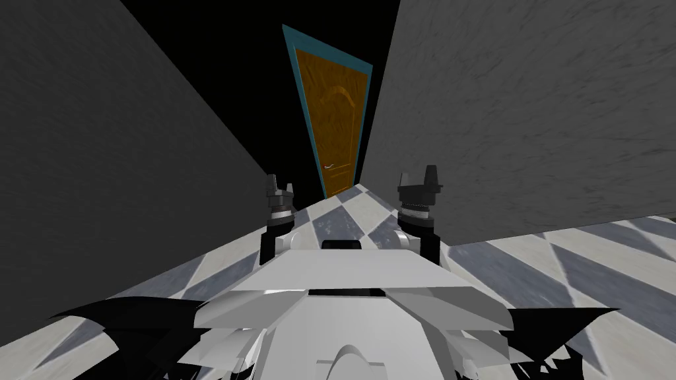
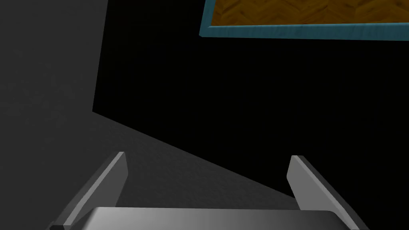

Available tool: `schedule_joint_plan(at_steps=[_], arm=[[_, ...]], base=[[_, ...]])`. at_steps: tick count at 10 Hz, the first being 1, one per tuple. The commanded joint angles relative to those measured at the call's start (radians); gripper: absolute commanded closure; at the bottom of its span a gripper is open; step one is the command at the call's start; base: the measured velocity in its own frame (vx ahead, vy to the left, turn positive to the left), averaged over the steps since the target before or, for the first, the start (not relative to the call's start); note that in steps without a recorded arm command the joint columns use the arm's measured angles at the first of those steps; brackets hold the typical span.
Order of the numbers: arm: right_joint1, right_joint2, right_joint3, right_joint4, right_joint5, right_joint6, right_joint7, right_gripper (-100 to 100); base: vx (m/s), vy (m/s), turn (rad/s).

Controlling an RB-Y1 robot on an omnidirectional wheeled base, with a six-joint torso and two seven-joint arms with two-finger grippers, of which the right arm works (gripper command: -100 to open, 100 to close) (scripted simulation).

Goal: Pull the door open

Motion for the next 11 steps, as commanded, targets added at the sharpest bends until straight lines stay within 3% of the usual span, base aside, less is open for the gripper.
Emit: schedule_joint_plan(at_steps=[1, 4, 11], arm=[[-0.014, -0.005, -0.001, 0.031, 0.001, -0.004, -0.001, -100], [-0.032, -0.01, -0.003, 0.071, 0.001, -0.01, -0.002, -100], [-0.102, -0.029, -0.009, 0.231, 0.004, -0.033, -0.008, -100]], base=[[0.045, 0.003, 0.064], [0.064, 0.011, 0.05], [0.08, 0.01, 0.07]])
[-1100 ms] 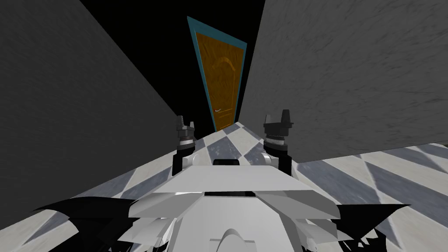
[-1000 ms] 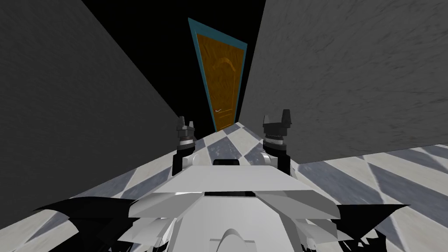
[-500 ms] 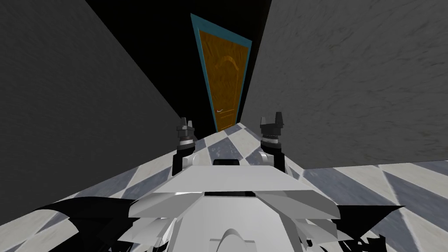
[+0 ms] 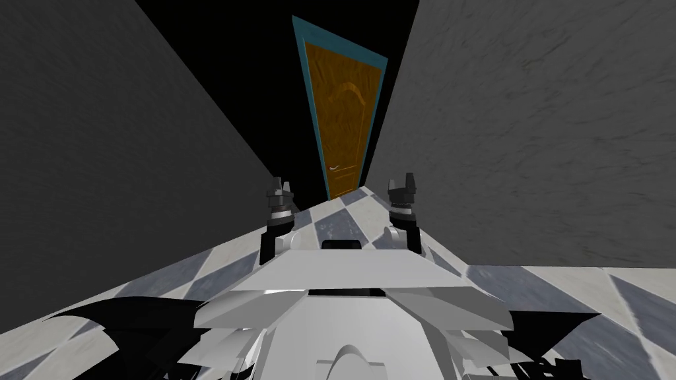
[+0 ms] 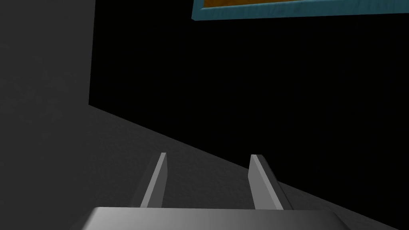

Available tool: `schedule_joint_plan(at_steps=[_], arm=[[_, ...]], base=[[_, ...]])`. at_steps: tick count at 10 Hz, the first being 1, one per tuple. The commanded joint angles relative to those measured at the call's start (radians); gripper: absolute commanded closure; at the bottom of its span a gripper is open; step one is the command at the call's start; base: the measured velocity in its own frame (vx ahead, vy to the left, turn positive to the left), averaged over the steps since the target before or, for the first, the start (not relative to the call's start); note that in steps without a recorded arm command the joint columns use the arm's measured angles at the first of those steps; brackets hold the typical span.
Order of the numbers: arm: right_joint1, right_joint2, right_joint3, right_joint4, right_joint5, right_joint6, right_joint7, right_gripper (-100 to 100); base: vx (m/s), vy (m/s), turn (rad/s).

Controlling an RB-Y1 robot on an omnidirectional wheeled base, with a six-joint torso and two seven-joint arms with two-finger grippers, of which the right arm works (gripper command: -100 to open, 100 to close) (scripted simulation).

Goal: Pull the door open

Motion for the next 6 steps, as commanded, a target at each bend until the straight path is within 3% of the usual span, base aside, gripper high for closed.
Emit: schedule_joint_plan(at_steps=[1, 6], arm=[[-0.02, -0.002, 0.0, 0.037, 0.002, 0.0, 0.001, -100], [-0.069, -0.014, -0.004, 0.148, 0.004, -0.016, -0.003, -100]], base=[[0.091, 0.003, 0.08], [0.076, 0.007, 0.068]])
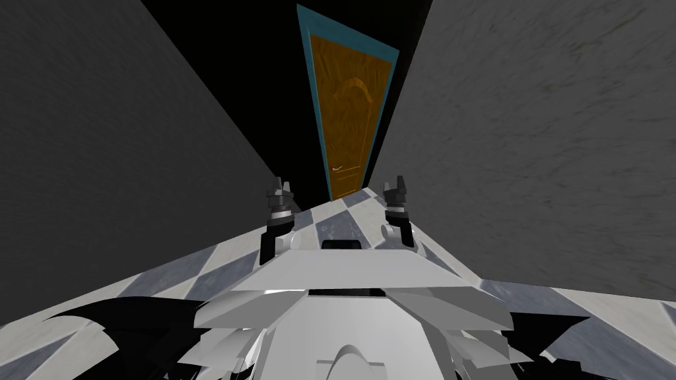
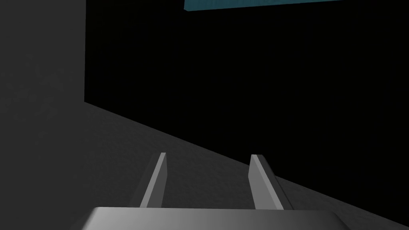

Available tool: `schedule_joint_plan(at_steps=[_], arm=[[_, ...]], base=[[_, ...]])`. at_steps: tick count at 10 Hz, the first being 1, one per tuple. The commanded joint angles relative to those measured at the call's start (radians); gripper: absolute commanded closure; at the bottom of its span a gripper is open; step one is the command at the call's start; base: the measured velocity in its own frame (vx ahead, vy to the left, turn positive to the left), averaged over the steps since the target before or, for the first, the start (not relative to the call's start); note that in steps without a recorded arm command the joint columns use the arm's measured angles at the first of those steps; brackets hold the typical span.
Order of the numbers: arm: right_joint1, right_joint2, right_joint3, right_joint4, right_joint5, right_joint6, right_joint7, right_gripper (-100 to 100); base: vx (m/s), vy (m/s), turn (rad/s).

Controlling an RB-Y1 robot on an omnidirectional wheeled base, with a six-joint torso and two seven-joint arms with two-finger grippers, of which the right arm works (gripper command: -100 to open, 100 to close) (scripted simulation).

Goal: Pull the door open

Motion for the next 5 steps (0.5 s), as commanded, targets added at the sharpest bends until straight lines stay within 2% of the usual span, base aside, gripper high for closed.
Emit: schedule_joint_plan(at_steps=[1, 5], arm=[[-0.021, -0.005, -0.003, 0.05, 0.0, -0.01, -0.002, -100], [-0.078, -0.018, -0.008, 0.178, 0.003, -0.028, -0.006, -100]], base=[[0.067, 0.005, 0.089], [0.101, 0.009, 0.096]])
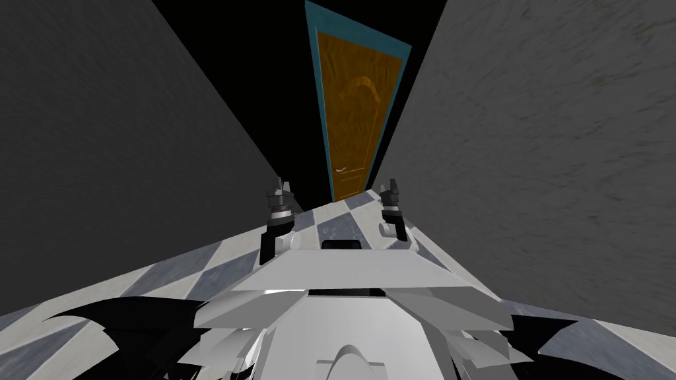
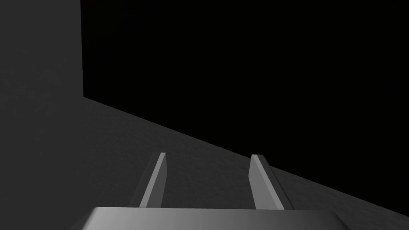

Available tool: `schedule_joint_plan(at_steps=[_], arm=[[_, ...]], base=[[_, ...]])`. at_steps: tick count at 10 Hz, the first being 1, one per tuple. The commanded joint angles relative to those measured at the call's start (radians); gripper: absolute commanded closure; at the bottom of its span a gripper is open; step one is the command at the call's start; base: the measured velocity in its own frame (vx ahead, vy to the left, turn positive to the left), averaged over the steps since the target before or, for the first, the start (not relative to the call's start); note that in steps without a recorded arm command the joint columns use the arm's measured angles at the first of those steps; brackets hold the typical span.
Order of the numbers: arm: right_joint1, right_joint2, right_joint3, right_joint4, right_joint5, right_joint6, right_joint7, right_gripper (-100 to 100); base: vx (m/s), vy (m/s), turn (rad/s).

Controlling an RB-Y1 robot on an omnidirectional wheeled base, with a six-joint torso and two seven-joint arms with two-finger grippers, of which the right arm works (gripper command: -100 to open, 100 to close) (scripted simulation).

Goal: Pull the door open

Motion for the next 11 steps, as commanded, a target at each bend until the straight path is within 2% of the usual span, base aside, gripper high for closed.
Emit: schedule_joint_plan(at_steps=[1, 5, 6, 10, 11], arm=[[-0.019, -0.004, 0.0, 0.05, 0.002, -0.011, -0.001, -100], [-0.08, -0.016, -0.005, 0.184, 0.005, -0.031, -0.005, -100], [-0.08, -0.016, -0.005, 0.191, 0.005, -0.031, -0.005, -100], [-0.144, -0.029, -0.011, 0.325, 0.007, -0.051, -0.01, -100], [-0.144, -0.029, -0.011, 0.335, 0.007, -0.051, -0.01, -100]], base=[[0.086, 0.0, 0.089], [0.104, -0.001, 0.113], [0.061, -0.006, 0.034], [0.08, 0.004, 0.099], [0.069, -0.002, 0.037]])
